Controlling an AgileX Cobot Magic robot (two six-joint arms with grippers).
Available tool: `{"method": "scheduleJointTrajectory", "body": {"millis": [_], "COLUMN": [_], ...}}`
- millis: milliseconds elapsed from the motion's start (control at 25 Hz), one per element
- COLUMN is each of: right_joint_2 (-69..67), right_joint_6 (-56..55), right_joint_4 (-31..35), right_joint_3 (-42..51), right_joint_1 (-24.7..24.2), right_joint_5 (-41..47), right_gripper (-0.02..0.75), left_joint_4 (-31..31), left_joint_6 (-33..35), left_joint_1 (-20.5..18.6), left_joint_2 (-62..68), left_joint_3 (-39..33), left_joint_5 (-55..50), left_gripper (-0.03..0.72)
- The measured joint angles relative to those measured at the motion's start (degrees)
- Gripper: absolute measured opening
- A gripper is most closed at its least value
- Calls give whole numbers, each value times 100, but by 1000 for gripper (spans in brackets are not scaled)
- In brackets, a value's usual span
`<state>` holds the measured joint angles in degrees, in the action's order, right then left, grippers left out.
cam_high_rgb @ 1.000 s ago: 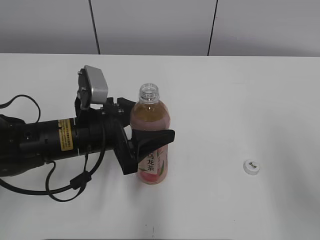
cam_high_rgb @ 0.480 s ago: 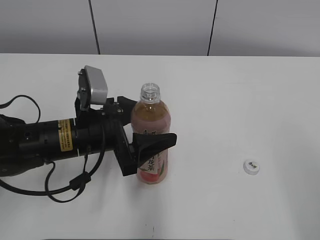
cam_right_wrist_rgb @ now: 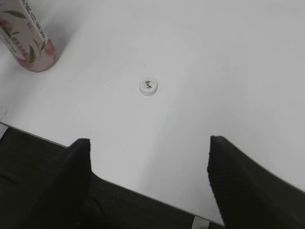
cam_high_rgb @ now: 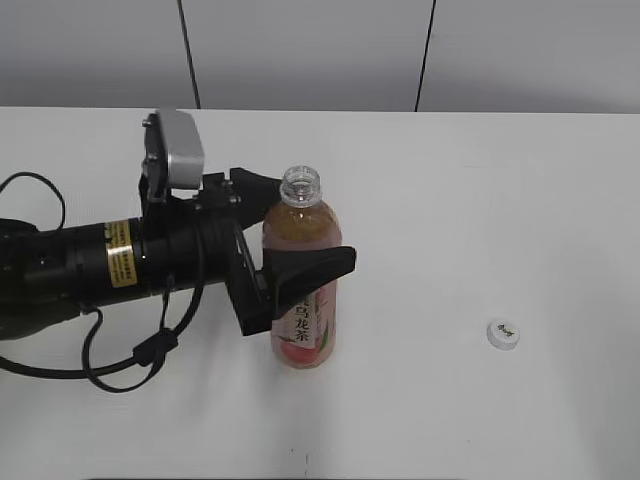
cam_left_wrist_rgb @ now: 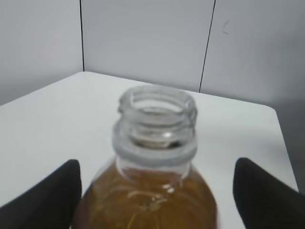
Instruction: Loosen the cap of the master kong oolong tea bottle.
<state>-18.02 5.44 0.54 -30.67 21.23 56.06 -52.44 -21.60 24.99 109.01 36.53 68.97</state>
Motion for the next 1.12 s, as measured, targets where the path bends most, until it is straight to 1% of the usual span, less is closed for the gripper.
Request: {"method": "scheduleJointTrajectory", "body": {"millis": [600,1120], "right_joint_2": [-10,-10], "right_joint_6": [0,0], "right_joint_4": [60,67], "right_joint_3": [283,301], "right_joint_1": [0,0], "right_joint_5": [-735,-820], "right_gripper": [577,577], "left_joint_4": [39,44], "left_joint_6": [-178,-606], "left_joint_1": [0,0], "left_joint_2": [-744,-1427], "left_joint_3": [0,0], "left_joint_5": [19,-23], "left_gripper": [588,588]}}
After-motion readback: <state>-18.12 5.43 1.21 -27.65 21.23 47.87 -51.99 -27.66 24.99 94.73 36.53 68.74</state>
